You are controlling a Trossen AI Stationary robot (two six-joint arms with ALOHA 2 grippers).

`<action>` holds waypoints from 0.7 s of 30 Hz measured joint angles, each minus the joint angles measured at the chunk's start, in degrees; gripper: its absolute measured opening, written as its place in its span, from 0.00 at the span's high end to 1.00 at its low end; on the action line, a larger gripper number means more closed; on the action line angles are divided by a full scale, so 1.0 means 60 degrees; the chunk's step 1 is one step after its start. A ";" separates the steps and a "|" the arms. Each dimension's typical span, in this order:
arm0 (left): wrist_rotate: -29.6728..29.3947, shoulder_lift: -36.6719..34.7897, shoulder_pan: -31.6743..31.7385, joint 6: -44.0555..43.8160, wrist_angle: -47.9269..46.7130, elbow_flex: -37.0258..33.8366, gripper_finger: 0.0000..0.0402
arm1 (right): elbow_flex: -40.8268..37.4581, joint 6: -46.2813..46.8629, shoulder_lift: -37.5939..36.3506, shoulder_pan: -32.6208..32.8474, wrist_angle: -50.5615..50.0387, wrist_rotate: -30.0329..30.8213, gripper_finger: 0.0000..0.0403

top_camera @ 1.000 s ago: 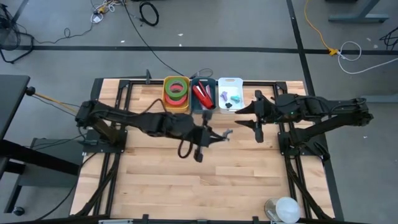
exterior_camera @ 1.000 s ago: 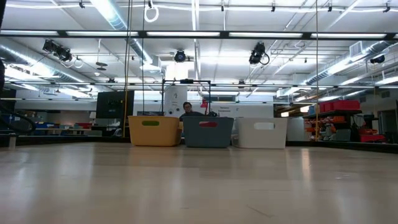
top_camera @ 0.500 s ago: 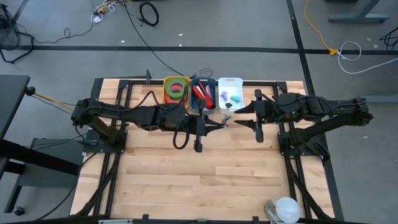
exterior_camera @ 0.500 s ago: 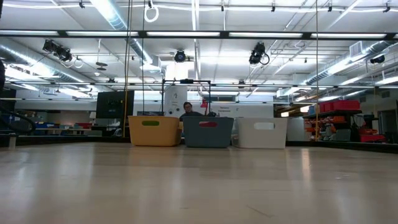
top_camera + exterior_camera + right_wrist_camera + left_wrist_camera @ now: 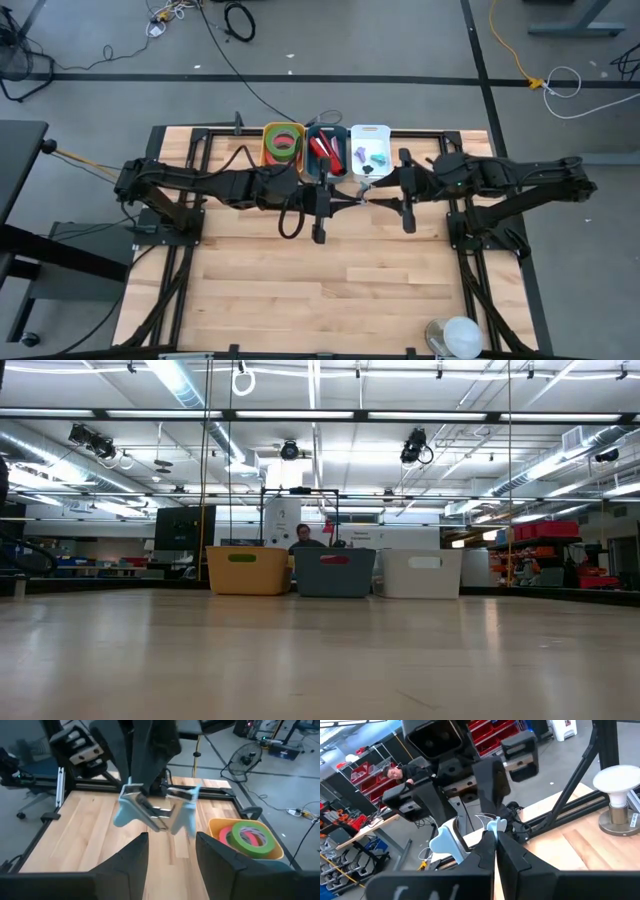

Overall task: Pick and place Stapler, Stapler remover, tape
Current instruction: Put the light blue staple remover into the white bin

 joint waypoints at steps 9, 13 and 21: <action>0.0000 0.0000 0.0000 -0.0259 -0.0019 0.0000 0.98 | 0.0000 -0.0153 0.0009 0.0000 0.0255 0.0029 0.59; 0.0000 0.0000 0.0000 -0.0288 -0.0055 0.0000 0.98 | 0.0000 -0.0155 -0.0026 0.0000 0.0461 0.0033 0.59; 0.0000 0.0000 0.0000 -0.0284 -0.0154 0.0000 0.98 | 0.0000 -0.0158 -0.0027 0.0000 0.0427 0.0205 0.67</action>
